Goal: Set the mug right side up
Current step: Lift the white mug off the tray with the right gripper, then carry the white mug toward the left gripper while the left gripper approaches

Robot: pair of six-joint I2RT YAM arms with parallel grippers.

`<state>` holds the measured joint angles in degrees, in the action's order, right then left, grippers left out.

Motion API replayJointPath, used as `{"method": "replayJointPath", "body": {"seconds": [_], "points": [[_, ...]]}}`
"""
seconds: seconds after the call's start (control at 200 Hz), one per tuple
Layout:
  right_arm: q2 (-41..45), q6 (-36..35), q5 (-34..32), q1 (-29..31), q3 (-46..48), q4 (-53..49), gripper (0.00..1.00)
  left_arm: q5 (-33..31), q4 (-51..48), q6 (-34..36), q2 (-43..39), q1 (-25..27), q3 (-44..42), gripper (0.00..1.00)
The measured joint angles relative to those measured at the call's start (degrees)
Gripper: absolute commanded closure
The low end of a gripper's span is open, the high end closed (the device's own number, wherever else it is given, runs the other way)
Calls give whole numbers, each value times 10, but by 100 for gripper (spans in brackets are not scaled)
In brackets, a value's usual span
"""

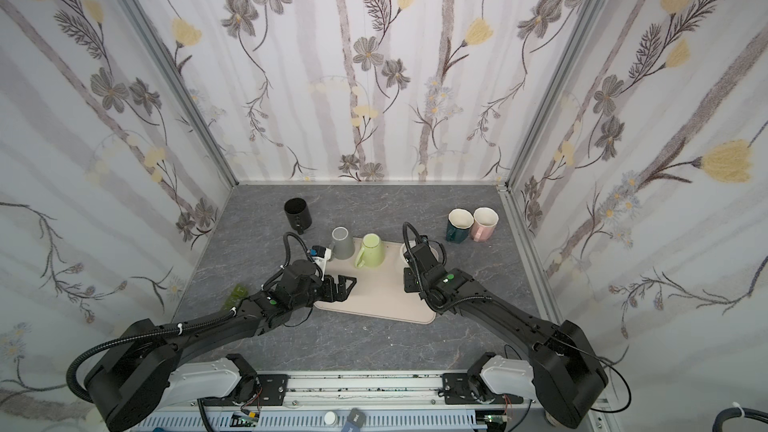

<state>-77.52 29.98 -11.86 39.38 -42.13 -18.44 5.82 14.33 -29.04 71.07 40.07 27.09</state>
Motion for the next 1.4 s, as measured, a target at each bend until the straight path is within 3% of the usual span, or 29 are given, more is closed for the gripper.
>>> {"method": "replayJointPath", "body": {"seconds": [0.475, 0.774, 1.399], "points": [[169, 33, 94, -1, 35, 46, 93, 18, 4, -14, -8, 0, -2, 0], [220, 72, 119, -1, 58, 83, 100, 29, 6, -25, -18, 0, -5, 0], [204, 101, 136, -1, 93, 214, 100, 69, 80, -81, -42, 4, 47, 0]]}}
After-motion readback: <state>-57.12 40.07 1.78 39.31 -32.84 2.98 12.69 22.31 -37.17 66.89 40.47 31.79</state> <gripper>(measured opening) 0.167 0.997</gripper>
